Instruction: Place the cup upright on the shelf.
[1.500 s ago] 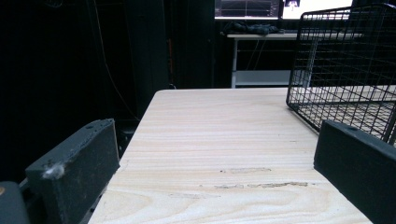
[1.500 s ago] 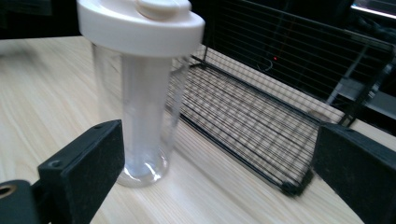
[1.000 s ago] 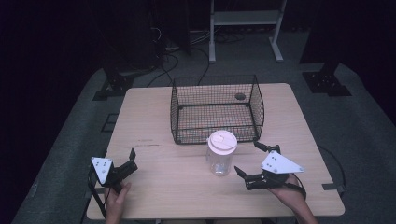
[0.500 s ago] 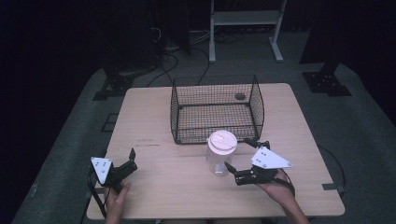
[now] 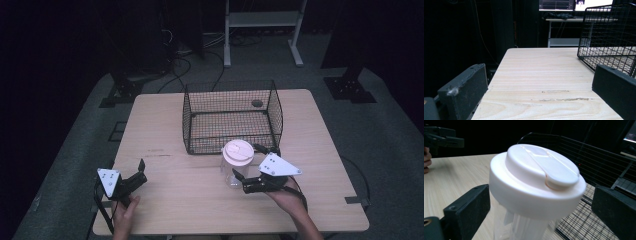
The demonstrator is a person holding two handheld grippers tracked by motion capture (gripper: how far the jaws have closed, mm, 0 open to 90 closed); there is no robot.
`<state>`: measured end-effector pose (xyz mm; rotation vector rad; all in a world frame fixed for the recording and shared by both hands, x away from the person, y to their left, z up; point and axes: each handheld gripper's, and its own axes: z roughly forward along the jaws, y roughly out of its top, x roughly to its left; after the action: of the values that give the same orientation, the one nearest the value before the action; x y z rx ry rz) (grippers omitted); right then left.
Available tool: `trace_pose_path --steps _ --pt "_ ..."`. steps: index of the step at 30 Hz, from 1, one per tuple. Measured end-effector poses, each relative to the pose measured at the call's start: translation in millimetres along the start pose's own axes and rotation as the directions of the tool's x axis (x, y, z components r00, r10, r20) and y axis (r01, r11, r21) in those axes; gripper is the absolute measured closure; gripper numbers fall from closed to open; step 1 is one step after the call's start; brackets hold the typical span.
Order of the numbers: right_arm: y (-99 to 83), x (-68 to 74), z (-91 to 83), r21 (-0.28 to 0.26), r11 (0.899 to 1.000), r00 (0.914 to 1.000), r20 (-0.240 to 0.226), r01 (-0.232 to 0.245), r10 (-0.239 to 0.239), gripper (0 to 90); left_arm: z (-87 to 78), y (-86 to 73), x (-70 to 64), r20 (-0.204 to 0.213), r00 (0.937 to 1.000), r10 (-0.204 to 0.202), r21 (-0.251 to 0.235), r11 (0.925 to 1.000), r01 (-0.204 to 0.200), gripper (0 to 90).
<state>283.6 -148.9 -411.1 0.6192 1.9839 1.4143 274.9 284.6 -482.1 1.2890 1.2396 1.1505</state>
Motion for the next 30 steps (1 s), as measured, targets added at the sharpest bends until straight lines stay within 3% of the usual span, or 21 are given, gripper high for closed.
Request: trace_pose_path --steps 16,30 --pt "4.0 9.0 24.8 -0.016 1.000 0.9989 0.041 0.021 -0.020 1.4 -0.2 0.0 0.3 0.001 1.0000 -0.004 -0.003 1.0000 0.004 0.0" --pt "4.6 11.0 22.6 -0.007 0.999 0.9961 0.072 0.052 -0.052 3.9 -0.2 0.0 0.4 0.001 1.0000 -0.006 -0.003 1.0000 0.006 0.0"
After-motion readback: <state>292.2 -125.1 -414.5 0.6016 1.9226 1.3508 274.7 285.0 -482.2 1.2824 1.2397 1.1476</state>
